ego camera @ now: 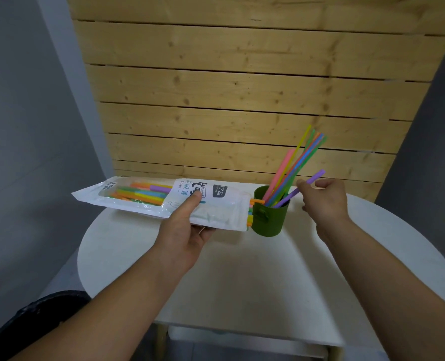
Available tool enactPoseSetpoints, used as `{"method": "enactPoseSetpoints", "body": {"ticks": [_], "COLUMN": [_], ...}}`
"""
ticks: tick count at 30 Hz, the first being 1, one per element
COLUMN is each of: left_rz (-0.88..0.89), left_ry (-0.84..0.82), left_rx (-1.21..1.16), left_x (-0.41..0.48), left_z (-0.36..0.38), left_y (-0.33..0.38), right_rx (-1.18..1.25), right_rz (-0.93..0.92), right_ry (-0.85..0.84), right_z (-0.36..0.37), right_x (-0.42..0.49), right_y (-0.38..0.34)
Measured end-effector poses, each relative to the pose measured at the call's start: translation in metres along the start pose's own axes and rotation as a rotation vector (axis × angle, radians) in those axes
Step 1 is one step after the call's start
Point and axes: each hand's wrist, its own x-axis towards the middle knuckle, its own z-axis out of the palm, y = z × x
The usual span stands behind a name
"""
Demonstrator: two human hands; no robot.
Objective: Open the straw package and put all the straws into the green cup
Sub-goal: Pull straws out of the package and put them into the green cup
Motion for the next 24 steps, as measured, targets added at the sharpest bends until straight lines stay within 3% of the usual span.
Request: {"method": "enactPoseSetpoints", "body": {"ticks": [3, 11, 16, 24], "left_rz": [0.046, 0.267, 0.298, 0.158], "left_ry": [-0.019, -0.118, -0.11, -0.038], "left_rx": [0.032, 0.267, 0.303, 0.175], "left_x": [0.0, -0.004, -0.009, -0.006], "left_z": [0.002, 0.015, 0.016, 0.009], "left_y": [0.002, 0.009, 0.007, 0.009], "right_rx": [-0.01, 0.364, 0.403, 0.455], "right_rz": [0.019, 0.368, 0.337, 0.248], "right_ry": [-0.035, -0.473, -0.504, -0.6], "right_z": [-0.005, 0.009, 0.01, 0.0], "right_x": [-0.017, -0.071, -0.082, -0.078], "right_y": [-0.001, -0.006, -0.008, -0.008]}}
